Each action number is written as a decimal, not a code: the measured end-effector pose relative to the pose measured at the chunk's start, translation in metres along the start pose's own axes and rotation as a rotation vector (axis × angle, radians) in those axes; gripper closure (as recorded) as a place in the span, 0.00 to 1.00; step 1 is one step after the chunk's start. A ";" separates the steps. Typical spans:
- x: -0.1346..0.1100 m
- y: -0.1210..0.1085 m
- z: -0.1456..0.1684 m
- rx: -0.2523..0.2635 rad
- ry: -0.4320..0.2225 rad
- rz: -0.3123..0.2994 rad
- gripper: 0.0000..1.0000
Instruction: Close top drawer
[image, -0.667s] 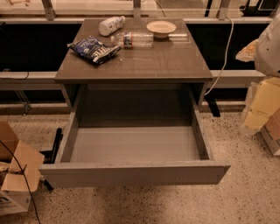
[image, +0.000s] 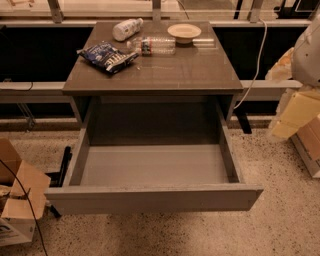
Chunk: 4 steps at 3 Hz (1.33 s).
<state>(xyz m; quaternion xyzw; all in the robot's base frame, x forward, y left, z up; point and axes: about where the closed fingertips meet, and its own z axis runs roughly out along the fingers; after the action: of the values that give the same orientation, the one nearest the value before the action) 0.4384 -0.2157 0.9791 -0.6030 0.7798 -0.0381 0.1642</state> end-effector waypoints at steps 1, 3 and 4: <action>0.007 0.003 0.029 -0.034 -0.021 -0.001 0.57; 0.014 0.007 0.074 -0.065 -0.047 0.007 1.00; 0.016 0.017 0.095 -0.105 -0.025 -0.006 1.00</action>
Offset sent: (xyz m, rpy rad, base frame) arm 0.0228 -0.0020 -0.1338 0.1078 0.0934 0.0264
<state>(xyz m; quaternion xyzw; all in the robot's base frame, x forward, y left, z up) 0.4478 -0.2129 0.8816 -0.6134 0.7769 0.0102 0.1420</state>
